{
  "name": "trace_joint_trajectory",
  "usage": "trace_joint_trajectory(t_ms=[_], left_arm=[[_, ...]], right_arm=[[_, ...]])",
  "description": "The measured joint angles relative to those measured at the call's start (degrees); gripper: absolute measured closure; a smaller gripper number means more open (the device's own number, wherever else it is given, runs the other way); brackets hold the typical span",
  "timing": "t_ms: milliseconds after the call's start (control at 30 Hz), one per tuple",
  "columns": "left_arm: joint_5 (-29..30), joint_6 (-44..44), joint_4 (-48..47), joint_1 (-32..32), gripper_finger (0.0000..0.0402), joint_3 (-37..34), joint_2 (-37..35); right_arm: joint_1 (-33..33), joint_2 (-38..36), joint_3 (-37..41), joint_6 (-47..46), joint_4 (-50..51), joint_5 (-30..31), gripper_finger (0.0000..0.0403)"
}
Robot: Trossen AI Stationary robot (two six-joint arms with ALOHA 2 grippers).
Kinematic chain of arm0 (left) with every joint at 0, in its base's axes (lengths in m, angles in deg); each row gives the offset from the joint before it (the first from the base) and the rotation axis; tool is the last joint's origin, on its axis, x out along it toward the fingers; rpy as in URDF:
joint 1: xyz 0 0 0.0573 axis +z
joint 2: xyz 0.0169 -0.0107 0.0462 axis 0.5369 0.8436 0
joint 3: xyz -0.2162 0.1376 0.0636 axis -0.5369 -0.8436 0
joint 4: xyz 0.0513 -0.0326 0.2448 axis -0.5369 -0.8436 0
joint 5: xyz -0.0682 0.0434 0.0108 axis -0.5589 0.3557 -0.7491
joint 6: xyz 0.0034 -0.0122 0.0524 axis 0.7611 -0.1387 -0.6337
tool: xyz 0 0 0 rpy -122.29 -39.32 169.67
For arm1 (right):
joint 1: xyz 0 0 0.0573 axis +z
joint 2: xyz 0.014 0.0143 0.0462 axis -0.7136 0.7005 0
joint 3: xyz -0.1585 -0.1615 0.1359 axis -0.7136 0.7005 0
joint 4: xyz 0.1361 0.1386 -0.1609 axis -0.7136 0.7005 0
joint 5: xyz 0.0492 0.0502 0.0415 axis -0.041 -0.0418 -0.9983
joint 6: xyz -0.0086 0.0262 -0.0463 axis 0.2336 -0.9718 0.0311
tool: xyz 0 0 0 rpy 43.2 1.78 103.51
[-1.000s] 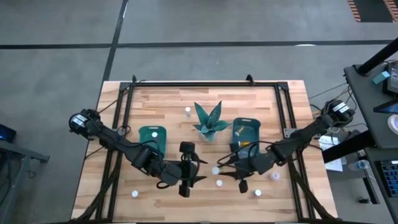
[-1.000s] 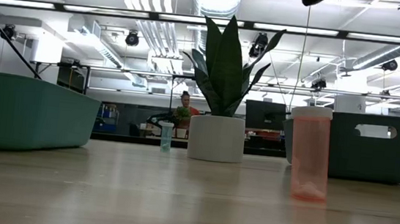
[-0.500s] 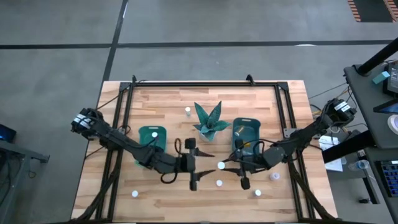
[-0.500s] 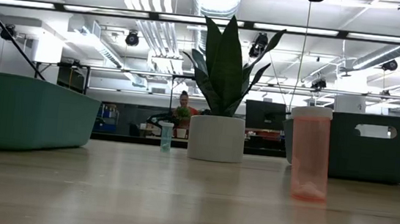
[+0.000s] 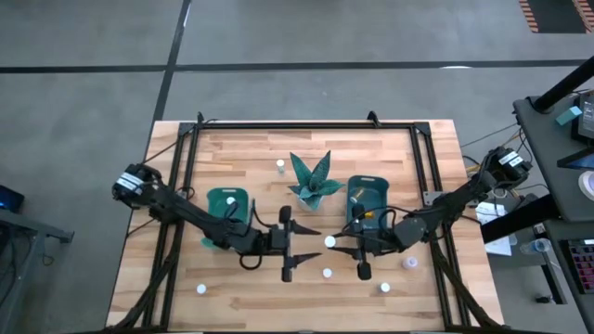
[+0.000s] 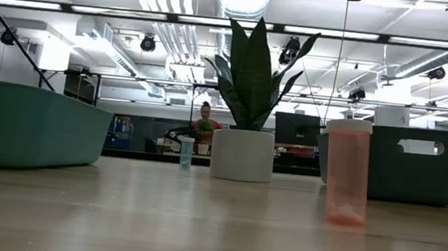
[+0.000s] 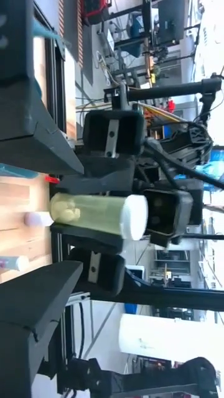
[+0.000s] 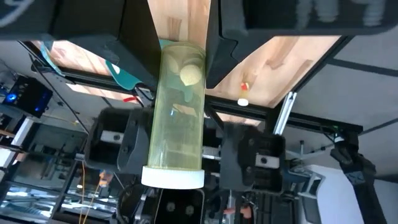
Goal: Pick and place medicine bottles into bin by pill shape (circle, oval)
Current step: Put the yellow tablet bottle into the blue bin
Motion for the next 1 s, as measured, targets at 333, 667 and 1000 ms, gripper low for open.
trace_joint_trajectory(t_ms=[333, 667, 1000], left_arm=[[-2.9, 0.0, 8.3, 1.7, 0.018, 3.9, 6.7], [-3.2, -0.1, 8.3, 2.3, 0.0204, 5.5, 8.4], [-3.0, -0.2, 8.3, 3.2, 0.0302, 5.5, 8.4]], right_arm=[[0.0, 0.0, 0.0, 0.0, 0.2, 0.0, 0.0305], [0.0, 0.0, 0.1, 0.0, 0.2, 1.3, 0.0305], [0.0, 0.0, 0.1, -0.1, 0.2, 1.7, 0.0305]])
